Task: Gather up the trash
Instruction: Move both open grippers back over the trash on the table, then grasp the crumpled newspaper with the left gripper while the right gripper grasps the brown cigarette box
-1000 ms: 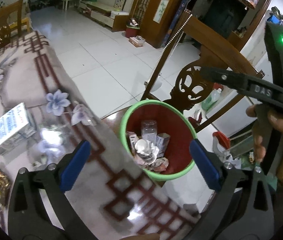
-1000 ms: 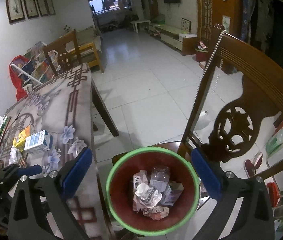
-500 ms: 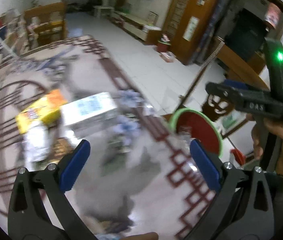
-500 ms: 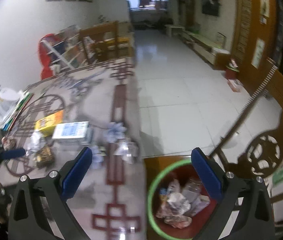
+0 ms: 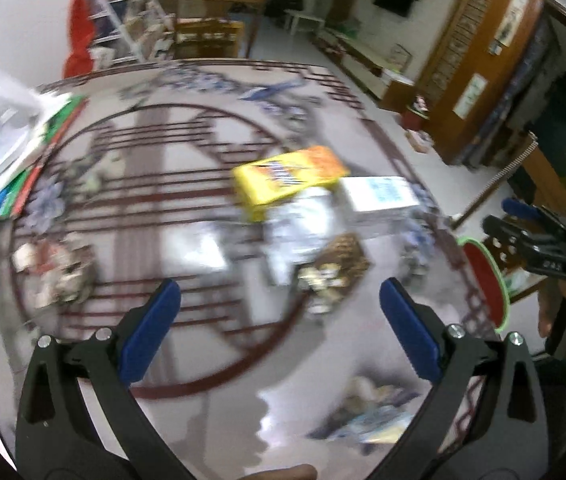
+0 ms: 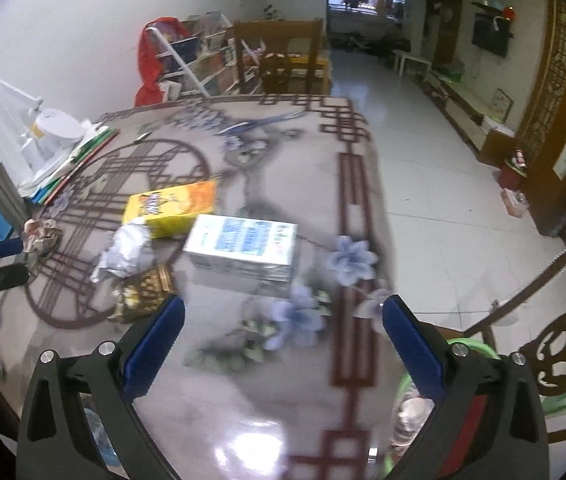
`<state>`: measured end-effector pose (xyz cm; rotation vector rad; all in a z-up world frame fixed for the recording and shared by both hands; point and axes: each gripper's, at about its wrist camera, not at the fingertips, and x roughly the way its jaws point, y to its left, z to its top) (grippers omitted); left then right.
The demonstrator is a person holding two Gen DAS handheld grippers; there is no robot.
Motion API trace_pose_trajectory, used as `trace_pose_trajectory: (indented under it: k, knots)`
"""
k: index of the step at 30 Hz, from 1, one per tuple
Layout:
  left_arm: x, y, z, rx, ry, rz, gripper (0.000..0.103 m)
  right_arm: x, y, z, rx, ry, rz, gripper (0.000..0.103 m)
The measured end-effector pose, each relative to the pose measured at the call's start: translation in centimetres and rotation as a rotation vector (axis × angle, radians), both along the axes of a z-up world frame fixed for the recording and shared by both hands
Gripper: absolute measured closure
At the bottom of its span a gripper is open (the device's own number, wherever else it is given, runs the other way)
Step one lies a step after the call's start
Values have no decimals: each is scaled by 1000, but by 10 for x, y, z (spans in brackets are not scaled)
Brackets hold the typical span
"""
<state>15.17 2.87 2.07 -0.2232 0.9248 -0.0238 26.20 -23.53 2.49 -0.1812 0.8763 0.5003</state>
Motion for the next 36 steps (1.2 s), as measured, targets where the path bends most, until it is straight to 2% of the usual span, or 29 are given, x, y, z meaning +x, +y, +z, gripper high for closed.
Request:
trace_pose_trajectory:
  k: [6, 11, 17, 20, 29, 36]
  knots:
    - [-16, 55, -9, 0, 8, 99, 6, -10, 51, -21, 42, 44, 50, 7]
    - [-25, 94, -17, 32, 14, 160, 6, -30, 100, -42, -28, 40, 157, 7]
    - [-33, 139, -34, 82, 44, 264, 6, -37, 132, -55, -63, 23, 210, 7]
    - [-33, 160, -48, 44, 76, 311, 6, -34, 140, -61, -66, 33, 212, 7]
    - [-12, 171, -68, 32, 112, 336, 6, -23, 157, -88, -138, 53, 219, 7]
    - [3, 168, -79, 53, 128, 330, 6, -14, 156, -99, -130, 44, 217, 7]
